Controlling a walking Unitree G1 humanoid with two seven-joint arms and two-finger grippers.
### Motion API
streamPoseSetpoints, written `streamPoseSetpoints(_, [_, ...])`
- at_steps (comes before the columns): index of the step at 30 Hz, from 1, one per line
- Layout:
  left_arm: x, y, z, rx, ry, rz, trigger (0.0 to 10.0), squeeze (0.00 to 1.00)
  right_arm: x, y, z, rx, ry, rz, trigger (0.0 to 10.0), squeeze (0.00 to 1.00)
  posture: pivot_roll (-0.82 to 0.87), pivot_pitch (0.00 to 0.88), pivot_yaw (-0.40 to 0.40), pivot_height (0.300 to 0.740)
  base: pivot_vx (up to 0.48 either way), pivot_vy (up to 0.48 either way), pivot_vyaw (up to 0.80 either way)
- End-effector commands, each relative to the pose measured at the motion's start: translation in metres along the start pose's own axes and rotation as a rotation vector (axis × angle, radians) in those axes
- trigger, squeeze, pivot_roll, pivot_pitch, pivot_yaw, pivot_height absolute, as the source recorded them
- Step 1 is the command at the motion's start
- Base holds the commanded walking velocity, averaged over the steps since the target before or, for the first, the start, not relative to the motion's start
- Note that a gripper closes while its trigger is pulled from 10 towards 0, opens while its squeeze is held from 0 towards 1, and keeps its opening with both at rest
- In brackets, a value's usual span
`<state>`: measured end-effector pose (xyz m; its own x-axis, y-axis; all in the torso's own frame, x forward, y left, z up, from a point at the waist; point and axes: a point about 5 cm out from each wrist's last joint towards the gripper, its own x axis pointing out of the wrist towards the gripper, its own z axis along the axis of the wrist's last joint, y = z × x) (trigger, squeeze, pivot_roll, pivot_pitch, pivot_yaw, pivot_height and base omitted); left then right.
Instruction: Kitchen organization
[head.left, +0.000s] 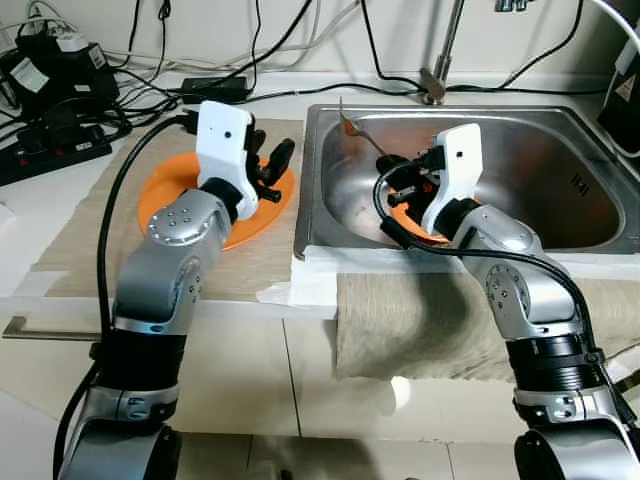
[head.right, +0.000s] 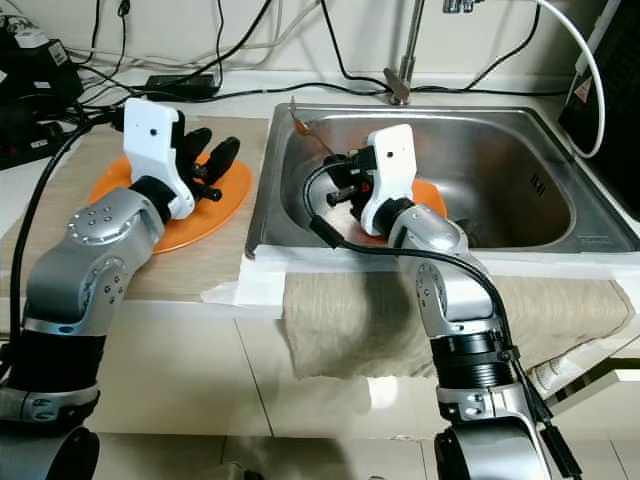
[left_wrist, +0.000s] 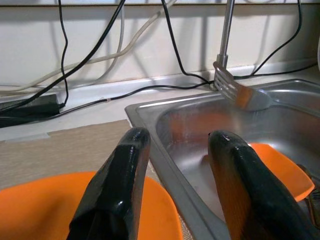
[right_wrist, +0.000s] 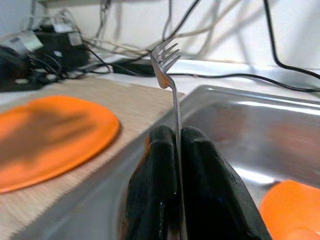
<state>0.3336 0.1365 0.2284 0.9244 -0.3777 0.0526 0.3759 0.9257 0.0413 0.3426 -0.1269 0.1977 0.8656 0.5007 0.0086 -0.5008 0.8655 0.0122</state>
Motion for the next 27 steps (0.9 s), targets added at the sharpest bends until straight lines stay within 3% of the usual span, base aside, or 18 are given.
streamPoseSetpoints(1, [-0.004, 0.001, 0.001, 0.000, 0.004, -0.009, 10.0, 0.00, 0.000, -0.008, 0.004, -0.029, -0.017, -0.041, 0.0, 0.14, -0.02, 0.000, 0.034, 0.740, 0.000, 0.000, 0.00])
streamPoseSetpoints(9, [-0.006, 0.001, 0.000, -0.030, 0.011, -0.020, 10.0, 0.00, -0.002, -0.029, -0.007, -0.087, 0.007, -0.166, 0.0, 0.13, -0.02, 0.000, 0.031, 0.740, 0.000, 0.000, 0.00])
streamPoseSetpoints(13, [-0.006, 0.001, 0.001, -0.045, 0.011, -0.026, 10.0, 0.00, -0.007, -0.048, -0.017, -0.103, 0.035, -0.272, 0.0, 0.12, -0.02, 0.000, 0.033, 0.740, 0.000, 0.000, 0.00])
streamPoseSetpoints(17, [-0.007, -0.003, 0.006, -0.088, 0.001, -0.064, 10.0, 0.00, -0.012, -0.066, -0.030, -0.025, 0.078, -0.381, 0.0, 0.12, -0.02, 0.000, 0.034, 0.740, 0.000, 0.000, 0.00])
streamPoseSetpoints(19, [-0.009, -0.006, 0.012, -0.116, -0.007, -0.093, 10.0, 0.00, -0.014, -0.078, -0.042, 0.092, 0.114, -0.476, 0.0, 0.11, -0.02, 0.000, 0.036, 0.740, 0.000, 0.000, 0.00])
streamPoseSetpoints(24, [-0.009, -0.008, 0.015, -0.136, -0.012, -0.109, 10.0, 0.00, -0.016, -0.084, -0.052, 0.179, 0.141, -0.536, 0.0, 0.11, -0.02, 0.000, 0.036, 0.740, 0.000, 0.000, 0.00])
streamPoseSetpoints(27, [-0.010, -0.007, 0.017, -0.129, -0.011, -0.110, 10.0, 0.00, -0.017, -0.088, -0.063, 0.281, 0.162, -0.601, 0.0, 0.12, -0.01, 0.000, 0.037, 0.740, 0.000, 0.000, 0.00])
